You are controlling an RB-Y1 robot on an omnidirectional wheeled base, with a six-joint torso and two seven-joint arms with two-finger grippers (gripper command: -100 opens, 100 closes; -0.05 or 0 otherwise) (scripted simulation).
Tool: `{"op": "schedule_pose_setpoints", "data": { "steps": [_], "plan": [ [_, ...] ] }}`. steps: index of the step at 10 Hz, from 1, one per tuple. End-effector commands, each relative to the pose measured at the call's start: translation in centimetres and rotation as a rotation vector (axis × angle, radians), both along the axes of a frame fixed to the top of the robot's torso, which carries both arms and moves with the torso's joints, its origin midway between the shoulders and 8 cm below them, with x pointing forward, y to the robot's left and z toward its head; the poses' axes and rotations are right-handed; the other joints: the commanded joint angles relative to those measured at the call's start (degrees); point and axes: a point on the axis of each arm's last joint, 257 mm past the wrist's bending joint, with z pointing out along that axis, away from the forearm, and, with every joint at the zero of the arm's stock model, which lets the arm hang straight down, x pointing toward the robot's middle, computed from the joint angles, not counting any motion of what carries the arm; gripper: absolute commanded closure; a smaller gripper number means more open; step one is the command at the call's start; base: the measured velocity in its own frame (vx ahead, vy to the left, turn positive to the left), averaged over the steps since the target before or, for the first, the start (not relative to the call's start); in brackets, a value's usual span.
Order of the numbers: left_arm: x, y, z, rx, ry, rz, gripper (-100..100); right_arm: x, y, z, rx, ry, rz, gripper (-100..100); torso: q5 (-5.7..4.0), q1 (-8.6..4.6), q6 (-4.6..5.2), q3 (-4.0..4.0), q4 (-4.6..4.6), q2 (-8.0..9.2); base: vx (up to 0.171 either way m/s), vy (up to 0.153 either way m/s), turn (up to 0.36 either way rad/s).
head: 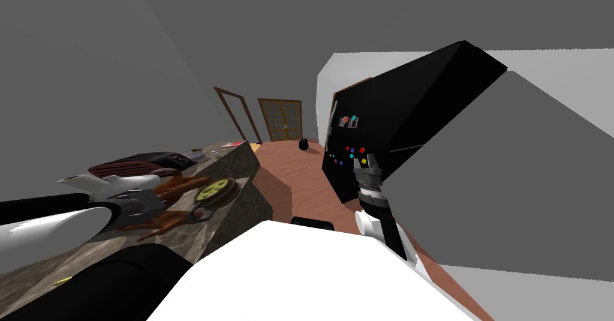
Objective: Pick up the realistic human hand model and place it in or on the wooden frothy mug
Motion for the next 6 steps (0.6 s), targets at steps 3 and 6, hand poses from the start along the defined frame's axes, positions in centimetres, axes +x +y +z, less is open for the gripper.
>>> {"op": "schedule_pose_setpoints", "data": {
  "steps": [3, 6],
  "plan": [
    [1.7, 0.0, 4.7, 0.106, -0.045, -0.027, 100, 0.0, 0.0, 0.0, 0.0, 0.0, 0.0, 0, -0.03, 0.04, 0.0, 0.06, 0.03, 0.09, -0.037, -0.211, 0.033],
    [1.5, -1.2, 4.6, 0.099, -0.029, -0.036, 100, 0.0, 0.0, 0.0, 0.0, 0.0, 0.0, 0, 0.03, 0.51, 0.0, 0.03, 0.02, 0.03, -0.006, -0.055, -0.011]
  ]
}}
